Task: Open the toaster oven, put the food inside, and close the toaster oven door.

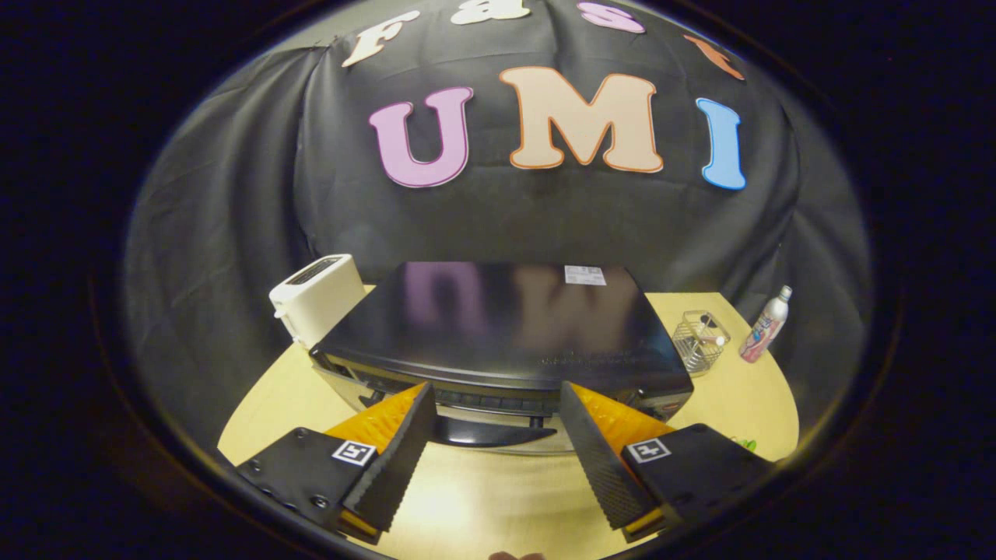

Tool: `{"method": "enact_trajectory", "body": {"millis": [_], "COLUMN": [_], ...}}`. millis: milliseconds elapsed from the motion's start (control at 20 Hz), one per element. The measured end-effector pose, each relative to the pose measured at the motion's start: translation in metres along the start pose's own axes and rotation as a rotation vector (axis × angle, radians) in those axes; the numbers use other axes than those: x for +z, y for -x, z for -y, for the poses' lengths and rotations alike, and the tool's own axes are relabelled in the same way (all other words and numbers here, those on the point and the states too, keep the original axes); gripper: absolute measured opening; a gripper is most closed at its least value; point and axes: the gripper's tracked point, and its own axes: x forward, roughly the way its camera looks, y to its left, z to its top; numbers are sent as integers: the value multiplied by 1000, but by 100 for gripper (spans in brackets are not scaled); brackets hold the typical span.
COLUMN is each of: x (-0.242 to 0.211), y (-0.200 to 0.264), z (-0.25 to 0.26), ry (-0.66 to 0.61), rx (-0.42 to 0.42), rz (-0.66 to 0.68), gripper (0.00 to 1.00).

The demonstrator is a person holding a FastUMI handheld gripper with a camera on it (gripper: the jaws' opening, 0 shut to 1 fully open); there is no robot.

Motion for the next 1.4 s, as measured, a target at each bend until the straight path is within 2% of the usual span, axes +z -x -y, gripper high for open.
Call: {"method": "enact_trajectory", "body": {"millis": [300, 650, 850, 1400], "x": [-30, -120, -153, -209], "y": [27, 56, 53, 45], "z": [-3, -10, -14, -14], "ry": [19, 24, -40, 27], "rx": [8, 45, 48, 38], "rz": [-62, -305, -384, -484], "gripper": [100, 100, 100, 99]}}
